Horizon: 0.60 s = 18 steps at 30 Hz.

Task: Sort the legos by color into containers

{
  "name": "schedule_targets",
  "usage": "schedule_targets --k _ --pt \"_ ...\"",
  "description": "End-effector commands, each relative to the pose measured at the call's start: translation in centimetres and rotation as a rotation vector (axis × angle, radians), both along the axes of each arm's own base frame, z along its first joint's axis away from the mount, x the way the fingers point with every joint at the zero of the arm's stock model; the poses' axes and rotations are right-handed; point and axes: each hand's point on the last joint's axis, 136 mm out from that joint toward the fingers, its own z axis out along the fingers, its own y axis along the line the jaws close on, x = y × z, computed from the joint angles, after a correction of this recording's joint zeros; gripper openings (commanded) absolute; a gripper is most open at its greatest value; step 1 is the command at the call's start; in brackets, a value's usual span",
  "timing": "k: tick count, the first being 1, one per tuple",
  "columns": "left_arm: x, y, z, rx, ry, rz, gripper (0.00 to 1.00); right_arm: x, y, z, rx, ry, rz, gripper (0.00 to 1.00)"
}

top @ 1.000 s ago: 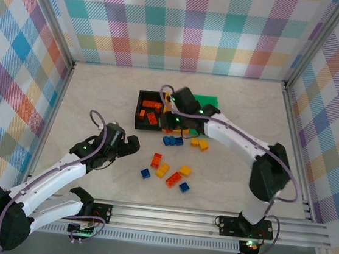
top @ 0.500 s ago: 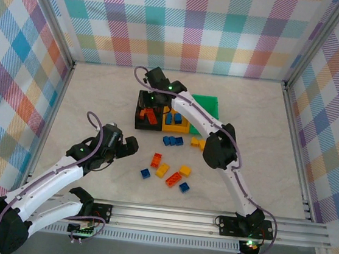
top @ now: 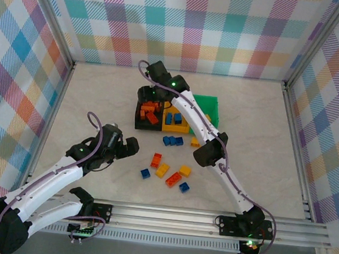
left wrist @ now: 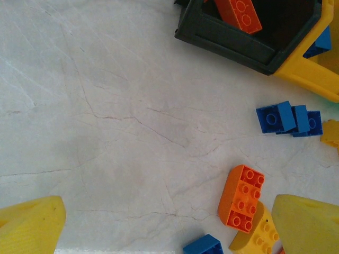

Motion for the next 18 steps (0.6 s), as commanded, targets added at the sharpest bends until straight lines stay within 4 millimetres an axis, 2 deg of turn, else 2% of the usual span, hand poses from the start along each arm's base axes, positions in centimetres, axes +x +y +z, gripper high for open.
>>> schedule_targets --k 1,5,8,12,14,18 --pt "-0.3 0.2 0.0 0.01 0.019 -0.011 1.0 -1.7 -1.5 3.7 -0.037 -0.039 0.015 0.66" --pt "-0.2 0.0 0.0 0.006 0.019 -0.017 1.0 -3.4 -3.2 4.3 -0.109 -0.014 0.014 0.64" --pt "-0.1 -0.1 0.2 0.003 0.017 -0.025 1.0 -4.3 -3.9 6.3 -0.106 -0.02 0.013 0.64" --pt "0.1 -0.5 0.6 0.005 0.013 -0.047 1.0 -5.5 -4.6 8.7 -0.109 -0.037 0.028 0.69" --pt "0.2 -0.6 0.8 0.01 0.011 -0.059 1.0 -6.1 -5.4 9.1 -0.14 -0.034 0.032 0.7" --pt "0.5 -1.2 0.6 0.008 0.02 -0.084 1.0 -7.8 -6.3 8.5 -0.232 -0.025 0.049 0.71"
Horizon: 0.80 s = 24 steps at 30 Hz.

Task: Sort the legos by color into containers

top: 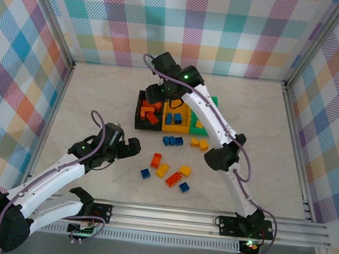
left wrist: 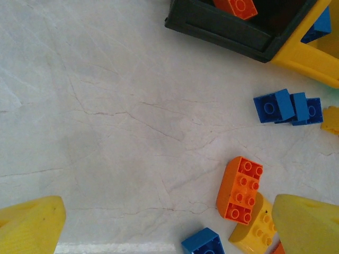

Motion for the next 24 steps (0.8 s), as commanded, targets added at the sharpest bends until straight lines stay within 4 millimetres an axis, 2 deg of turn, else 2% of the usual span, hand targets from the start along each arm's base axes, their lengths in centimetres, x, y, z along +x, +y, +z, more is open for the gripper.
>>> schedule_targets --k 1,4,7,9,14,18,21,24 --pt "0.5 -0.5 0.6 -0.001 0.0 -0.033 1.0 -1.8 -0.5 -0.7 -0.097 -0.009 0.034 0.71" --pt "0.6 -0.9 0.1 -0.012 0.014 -0.041 1.0 -3.6 -0.5 -1.7 -0.054 -0.048 0.058 0.74" --pt "0.6 -1.3 0.0 -0.022 0.025 -0.058 1.0 -5.7 -2.8 -2.2 0.012 -0.079 0.037 0.77" --pt "0.5 -1.5 0.1 -0.024 0.033 -0.07 1.0 -7.4 -5.1 -3.4 -0.003 -0.057 0.018 0.78" --pt "0.7 -1.7 -0.1 -0.02 0.045 -0.08 1.0 -12.7 -9.3 -9.0 -0.018 0.102 -0.022 0.79" --pt "0.8 -1.9 -0.5 -0.026 0.053 -0.072 1.0 -16.2 -10.9 -13.9 0.011 0.237 -0.044 0.78" --pt "0.9 -1.9 -0.8 -0.033 0.058 -0.066 1.0 -17.8 -11.2 -16.6 0.04 0.293 -0.042 0.76" --pt "0.8 -1.9 -1.1 -0.028 0.07 -0.066 1.0 -18.1 -11.4 -18.2 0.042 0.304 -0.044 0.71"
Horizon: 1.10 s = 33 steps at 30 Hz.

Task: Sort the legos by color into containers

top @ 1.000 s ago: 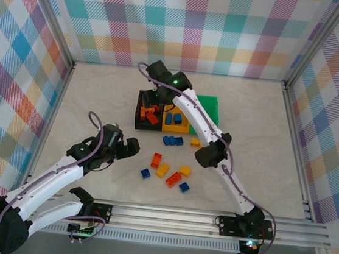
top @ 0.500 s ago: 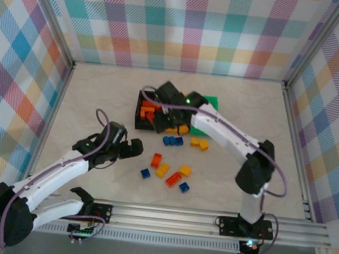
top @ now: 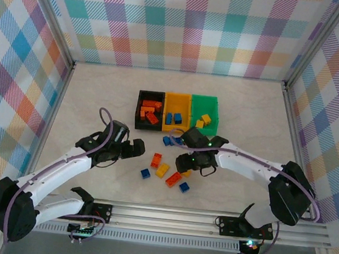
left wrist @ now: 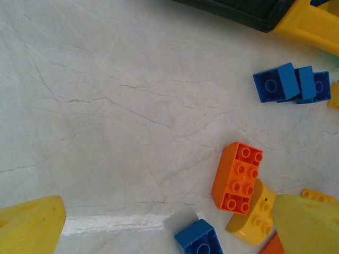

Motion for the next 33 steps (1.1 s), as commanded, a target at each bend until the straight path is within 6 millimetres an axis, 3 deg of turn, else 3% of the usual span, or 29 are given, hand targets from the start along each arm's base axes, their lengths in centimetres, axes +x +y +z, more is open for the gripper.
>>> schedule_targets --k 1,11,18,23,25,33 --pt "0.6 -0.3 0.3 -0.019 -0.011 0.002 1.0 0.6 2.2 0.0 0.119 -0.012 -0.019 0.69" --pt "0.4 -0.3 -0.5 -0.013 0.012 0.008 1.0 1.4 1.3 -3.3 0.012 -0.001 -0.026 0.66" --pt "0.4 -0.3 -0.5 -0.014 0.013 0.01 1.0 2.1 -1.3 -3.8 -0.042 -0.001 -0.135 0.56" --pt "0.5 -0.3 -0.7 -0.015 0.016 0.009 1.0 1.5 -1.0 -3.7 0.009 0.02 -0.119 0.7" --pt "0.5 -0.4 -0.7 -0.018 0.016 0.007 1.0 1.3 -0.9 -3.9 0.014 0.035 -0.113 0.7" --pt "0.7 -0.6 -0.6 -0.021 0.015 0.003 1.0 -0.2 -1.5 -5.3 0.015 0.088 -0.111 0.52"
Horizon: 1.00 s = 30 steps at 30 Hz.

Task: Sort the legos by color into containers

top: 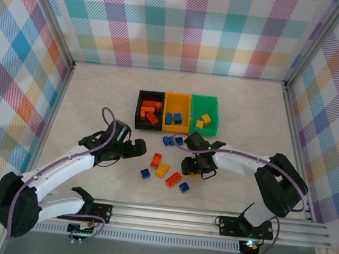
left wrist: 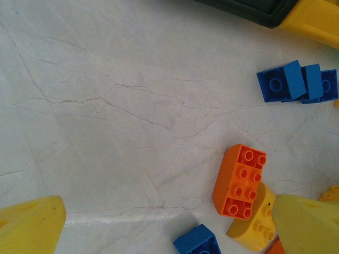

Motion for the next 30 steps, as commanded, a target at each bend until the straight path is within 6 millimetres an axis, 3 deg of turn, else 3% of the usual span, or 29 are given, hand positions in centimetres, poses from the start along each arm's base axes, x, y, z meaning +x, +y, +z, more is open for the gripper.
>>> schedule_targets --k 1,4,8,12,16,23,30 --pt "0.4 -0.3 0.1 -0.021 0.001 0.006 1.0 -1.1 0.0 -0.3 0.019 0.032 0.006 0.48" --pt "0.4 -0.6 0.1 -0.025 0.004 -0.005 1.0 -0.4 -0.2 0.7 0.025 -0.014 -0.002 0.4" --pt "0.5 -0.8 0.1 -0.026 0.011 -0.018 1.0 1.9 -0.4 4.3 0.078 -0.107 -0.022 0.35" --pt "0.5 -1.4 -0.3 -0.026 0.018 -0.035 1.0 6.5 -1.3 9.5 0.147 -0.219 -0.066 0.35" --pt "0.4 -2.0 -0.8 -0.022 0.032 -0.048 0.99 11.4 -1.6 12.7 0.178 -0.29 -0.094 0.34" --pt "0.2 -2.4 -1.4 -0.008 0.054 -0.065 0.99 19.4 -2.1 12.7 0.171 -0.338 -0.195 0.33" --pt "0.0 -2.3 -2.0 0.01 0.075 -0.073 0.98 24.5 -2.6 10.1 0.15 -0.312 -0.271 0.36"
